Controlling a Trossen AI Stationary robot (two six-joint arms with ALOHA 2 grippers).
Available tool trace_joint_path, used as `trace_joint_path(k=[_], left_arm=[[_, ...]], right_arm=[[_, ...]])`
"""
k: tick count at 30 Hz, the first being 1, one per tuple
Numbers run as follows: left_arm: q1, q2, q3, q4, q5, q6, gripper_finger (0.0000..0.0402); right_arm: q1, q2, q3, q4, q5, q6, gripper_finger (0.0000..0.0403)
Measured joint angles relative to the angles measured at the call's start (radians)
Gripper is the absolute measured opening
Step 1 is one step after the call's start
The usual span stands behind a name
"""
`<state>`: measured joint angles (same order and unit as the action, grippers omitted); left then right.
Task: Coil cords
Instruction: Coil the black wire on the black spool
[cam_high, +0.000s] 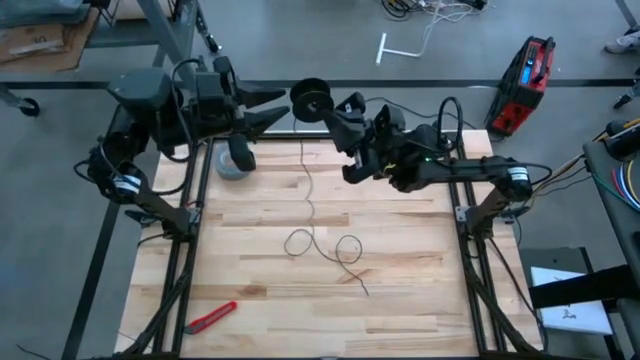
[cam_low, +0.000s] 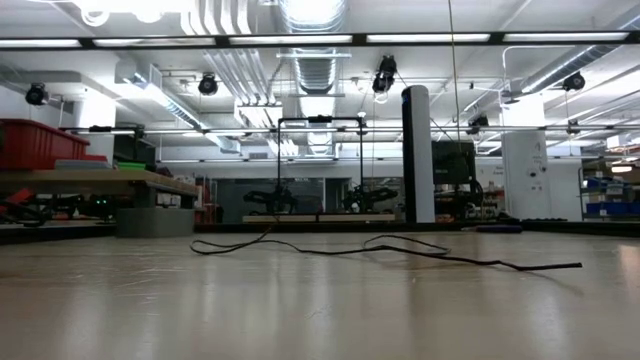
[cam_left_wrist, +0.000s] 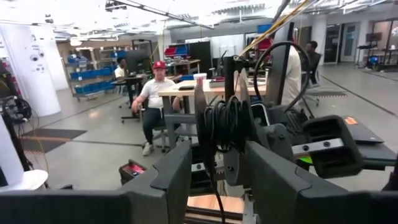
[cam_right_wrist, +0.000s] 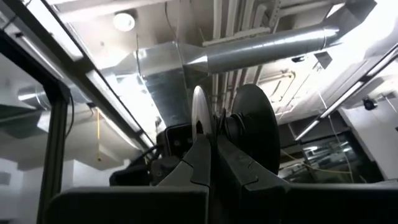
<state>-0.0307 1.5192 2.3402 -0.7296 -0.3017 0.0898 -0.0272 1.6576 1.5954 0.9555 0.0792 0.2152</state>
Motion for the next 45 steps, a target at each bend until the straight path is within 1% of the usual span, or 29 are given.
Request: trace_joint_path(k=[8,13,17,22,24,28,31,37,42,45], left_arm=[[0.0,0.019,0.001,0.014,-0.003,-0.006,0.0131],[0.0,0.03,0.001,0.026,-0.005,-0.013,0.0117],[0.001,0.033,0.001,0.024,-0.01,-0.013,0.0116],[0.0,-0.016,-0.001,-0.057,-0.077,-0.027,0.0123],[0.0,-0.051,-0.001,-0.081,-0.083,-0.051,0.0128],[0.0,-0.085,0.003,-0.061,-0.072,-0.074,0.0137],[-0.001,-0.066,0.003,-0.058,-0.04,-0.084,0.0139],[-0.001,0.012,-0.002,-0.07,-0.024,-0.089,0.013],[0.0,0.033,0.001,-0.06,-0.024,-0.107,0.0118],[0.0,0.034,0.001,-0.049,-0.025,-0.081,0.0109]], right_arm=[[0.0,-0.002,0.02,-0.075,0.0,-0.031,0.0],[0.001,-0.002,0.02,-0.081,0.002,-0.033,0.0],[0.001,-0.003,0.02,-0.091,0.026,-0.034,0.0],[0.001,-0.002,0.02,-0.124,0.038,-0.047,0.0],[0.0,-0.003,0.019,-0.131,0.04,-0.046,0.0],[0.0,-0.008,0.019,-0.141,0.046,-0.046,0.0],[0.0,-0.008,0.019,-0.143,0.052,-0.052,0.0],[0.0,-0.008,0.019,-0.143,0.053,-0.067,0.0],[0.0,-0.008,0.019,-0.143,0.055,-0.067,0.0],[0.0,-0.009,0.02,-0.149,0.054,-0.067,0.0]])
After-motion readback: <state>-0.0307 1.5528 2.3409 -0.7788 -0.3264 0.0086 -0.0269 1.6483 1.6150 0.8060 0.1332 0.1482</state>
